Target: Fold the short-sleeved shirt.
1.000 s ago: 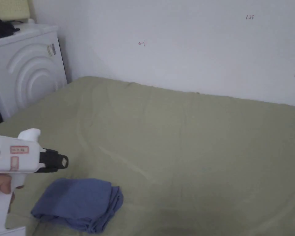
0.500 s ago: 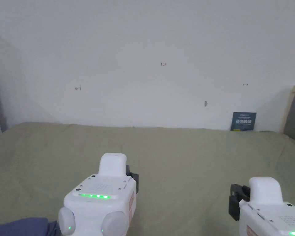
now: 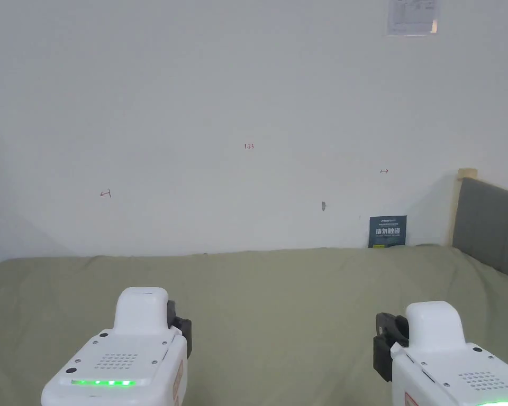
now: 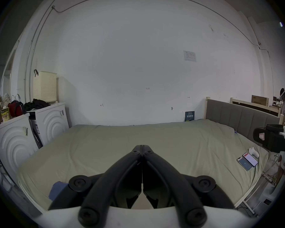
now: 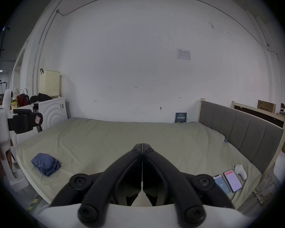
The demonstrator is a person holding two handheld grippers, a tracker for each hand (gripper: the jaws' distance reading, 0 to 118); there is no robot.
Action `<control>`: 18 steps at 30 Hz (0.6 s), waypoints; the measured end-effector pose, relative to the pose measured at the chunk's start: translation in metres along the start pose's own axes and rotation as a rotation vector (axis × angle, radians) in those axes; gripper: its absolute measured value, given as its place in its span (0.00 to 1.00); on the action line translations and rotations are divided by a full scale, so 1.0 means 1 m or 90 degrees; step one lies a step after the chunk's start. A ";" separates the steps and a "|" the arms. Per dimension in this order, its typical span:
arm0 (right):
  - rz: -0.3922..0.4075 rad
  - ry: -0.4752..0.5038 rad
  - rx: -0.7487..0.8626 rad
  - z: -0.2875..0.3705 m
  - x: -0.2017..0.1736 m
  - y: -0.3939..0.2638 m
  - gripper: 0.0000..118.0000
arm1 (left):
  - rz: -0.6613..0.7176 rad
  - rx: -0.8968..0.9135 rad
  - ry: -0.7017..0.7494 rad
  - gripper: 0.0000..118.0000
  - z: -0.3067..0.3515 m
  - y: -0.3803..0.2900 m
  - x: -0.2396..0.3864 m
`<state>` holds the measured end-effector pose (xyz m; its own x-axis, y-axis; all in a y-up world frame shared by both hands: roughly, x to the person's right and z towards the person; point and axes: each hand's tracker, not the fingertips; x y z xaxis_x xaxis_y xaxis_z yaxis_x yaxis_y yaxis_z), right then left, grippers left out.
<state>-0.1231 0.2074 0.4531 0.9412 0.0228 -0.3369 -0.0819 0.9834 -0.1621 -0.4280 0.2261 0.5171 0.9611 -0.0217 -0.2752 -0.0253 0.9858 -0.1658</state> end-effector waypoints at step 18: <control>-0.011 -0.048 -0.004 -0.011 0.001 -0.003 1.00 | 0.028 0.022 -0.008 1.00 -0.007 -0.005 -0.011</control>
<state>-0.1260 0.2022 0.4429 0.9644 0.0194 -0.2638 -0.0670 0.9827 -0.1726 -0.4401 0.2200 0.5142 0.9627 0.0239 -0.2694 -0.0586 0.9909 -0.1215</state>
